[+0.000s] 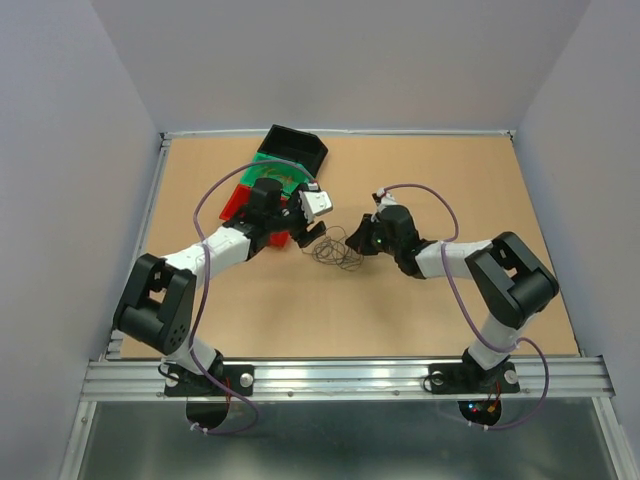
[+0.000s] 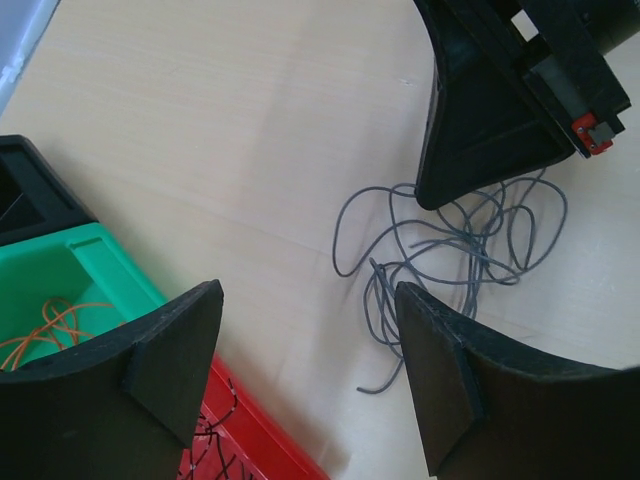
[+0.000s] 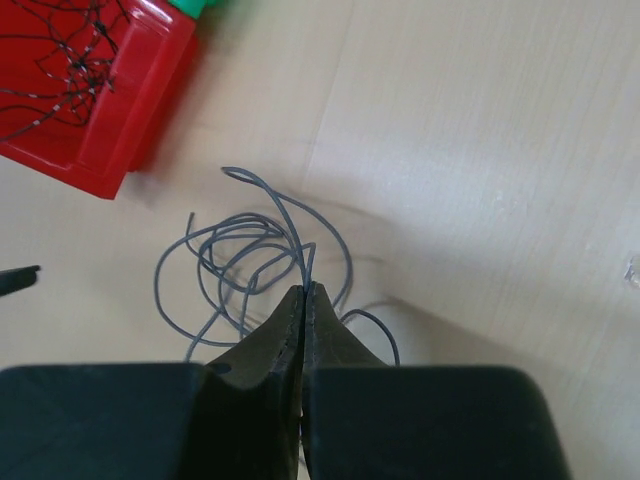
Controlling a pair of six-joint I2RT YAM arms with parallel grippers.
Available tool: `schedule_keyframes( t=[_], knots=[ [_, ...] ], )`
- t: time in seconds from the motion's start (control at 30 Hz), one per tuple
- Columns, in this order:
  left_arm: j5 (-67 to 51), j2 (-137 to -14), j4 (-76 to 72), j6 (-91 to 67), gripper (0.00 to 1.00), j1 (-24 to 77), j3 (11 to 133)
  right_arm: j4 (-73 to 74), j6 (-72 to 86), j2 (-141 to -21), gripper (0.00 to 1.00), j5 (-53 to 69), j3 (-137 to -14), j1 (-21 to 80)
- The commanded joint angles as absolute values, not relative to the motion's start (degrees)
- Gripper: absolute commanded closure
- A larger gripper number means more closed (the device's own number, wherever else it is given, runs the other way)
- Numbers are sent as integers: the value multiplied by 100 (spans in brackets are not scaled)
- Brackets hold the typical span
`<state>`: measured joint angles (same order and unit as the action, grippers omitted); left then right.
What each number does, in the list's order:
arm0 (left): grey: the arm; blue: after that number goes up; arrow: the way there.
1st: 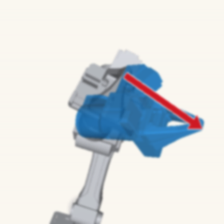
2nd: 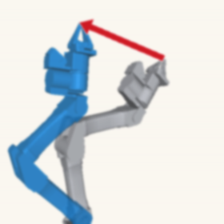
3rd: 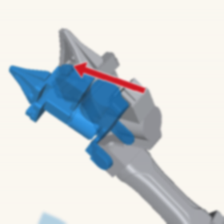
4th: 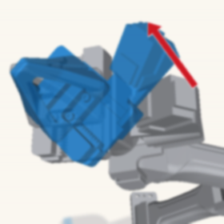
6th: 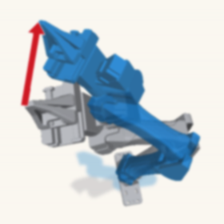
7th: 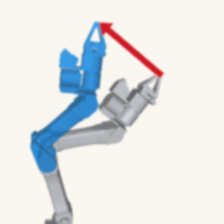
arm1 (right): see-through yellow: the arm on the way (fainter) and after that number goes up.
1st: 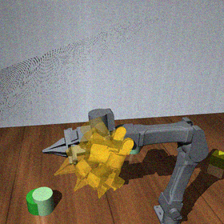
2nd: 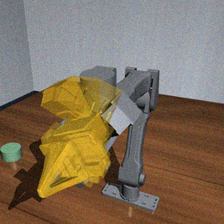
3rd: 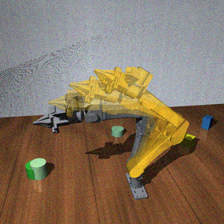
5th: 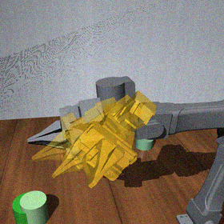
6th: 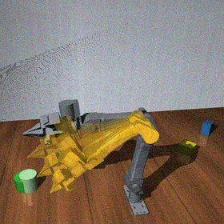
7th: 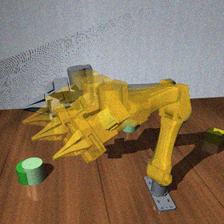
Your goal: Untangle the cables
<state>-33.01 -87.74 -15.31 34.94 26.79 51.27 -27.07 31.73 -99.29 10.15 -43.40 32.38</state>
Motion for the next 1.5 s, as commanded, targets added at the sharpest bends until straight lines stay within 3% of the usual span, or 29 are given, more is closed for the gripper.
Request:
schedule_keyframes(
  t=[0.0,0.27,0.63,0.67,0.77,0.8,0.87,1.17,1.47],
  knots=[
    [-3410,-8877,-1275,3726,22,2839,5510,-2856,3129,-9545,99,756,-4368,3296],
    [-3138,-9447,-669,3894,25,3181,5923,-2865,3138,-9571,99,730,-4359,3287],
    [-2742,-10107,-150,3920,53,3252,6460,-2892,3173,-9422,99,519,-4263,3296],
    [-2725,-10134,-132,3929,57,3252,6477,-2900,3182,-9404,99,484,-4254,3287],
    [-2470,-10186,-114,3999,80,3269,6495,-2900,3199,-9352,99,343,-4201,3287],
    [-2400,-10195,-114,4051,93,3270,6478,-2900,3225,-9308,100,221,-4166,3296],
    [-2399,-10204,-114,4052,100,3278,6460,-2900,3322,-9220,99,-147,-4096,3296],
    [-2268,-9740,-605,3719,100,3208,6188,-2690,3753,-8254,99,-2371,-3543,3261],
    [-2645,-9106,-1370,2927,100,2488,5889,-2408,4526,-6892,100,-4041,-2848,2944]
  ],
)
